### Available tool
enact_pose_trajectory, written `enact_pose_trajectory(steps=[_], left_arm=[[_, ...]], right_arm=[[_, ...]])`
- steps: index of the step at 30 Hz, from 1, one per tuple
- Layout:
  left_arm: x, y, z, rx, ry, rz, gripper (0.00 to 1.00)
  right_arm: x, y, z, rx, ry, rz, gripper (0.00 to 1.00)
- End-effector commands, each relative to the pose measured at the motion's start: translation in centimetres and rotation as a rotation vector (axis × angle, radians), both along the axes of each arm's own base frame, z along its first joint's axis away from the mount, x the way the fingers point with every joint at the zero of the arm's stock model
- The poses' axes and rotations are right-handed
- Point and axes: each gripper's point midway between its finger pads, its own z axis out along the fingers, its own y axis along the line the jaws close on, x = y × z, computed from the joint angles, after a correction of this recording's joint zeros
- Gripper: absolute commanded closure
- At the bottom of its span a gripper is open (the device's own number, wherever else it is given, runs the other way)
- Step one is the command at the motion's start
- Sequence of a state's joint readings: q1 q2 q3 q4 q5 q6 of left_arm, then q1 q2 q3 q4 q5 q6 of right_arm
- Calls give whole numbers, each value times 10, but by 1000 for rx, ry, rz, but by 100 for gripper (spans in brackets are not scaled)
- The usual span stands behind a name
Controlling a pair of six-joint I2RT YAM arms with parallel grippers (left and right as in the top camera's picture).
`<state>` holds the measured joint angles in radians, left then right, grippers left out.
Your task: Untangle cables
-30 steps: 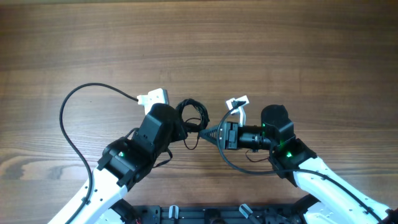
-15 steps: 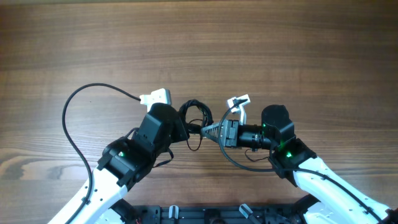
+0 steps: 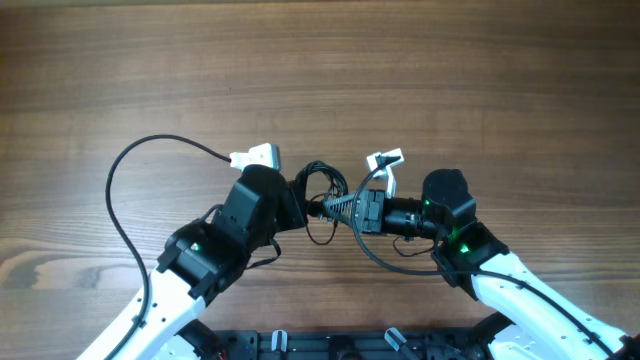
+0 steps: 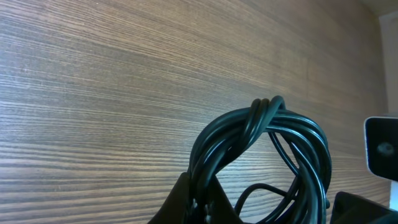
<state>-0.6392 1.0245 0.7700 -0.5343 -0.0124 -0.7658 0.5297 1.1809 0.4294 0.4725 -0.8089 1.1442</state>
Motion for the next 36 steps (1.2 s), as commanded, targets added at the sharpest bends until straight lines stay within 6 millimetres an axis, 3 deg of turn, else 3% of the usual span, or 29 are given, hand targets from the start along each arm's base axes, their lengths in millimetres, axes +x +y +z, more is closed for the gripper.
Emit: enact_pose_trajectory(steps=[1,12,16,28,33,36], left_arm=[[-6,-11,3,-25,20,-51,96],[-27,-47,12,-46,-30,-204,96],[-31,-52,13,-50,-34,-222,96],[-35,-74,31,-160,-58,-300,96],[-38,-84,41,-215,-72,-344,96],[-32,-75,35,-173,-71,-300,96]], right_arm=[[17,-4,-3,-19,-11,-98,93],[41,-23,-31,-137,38,-286,95],[45,-29,-42,-178,62,-326,94],[53,-36,-44,-200,55,-389,87],[50,-32,-44,-206,34,-363,76],[49,-32,-44,-220,2,-351,62]])
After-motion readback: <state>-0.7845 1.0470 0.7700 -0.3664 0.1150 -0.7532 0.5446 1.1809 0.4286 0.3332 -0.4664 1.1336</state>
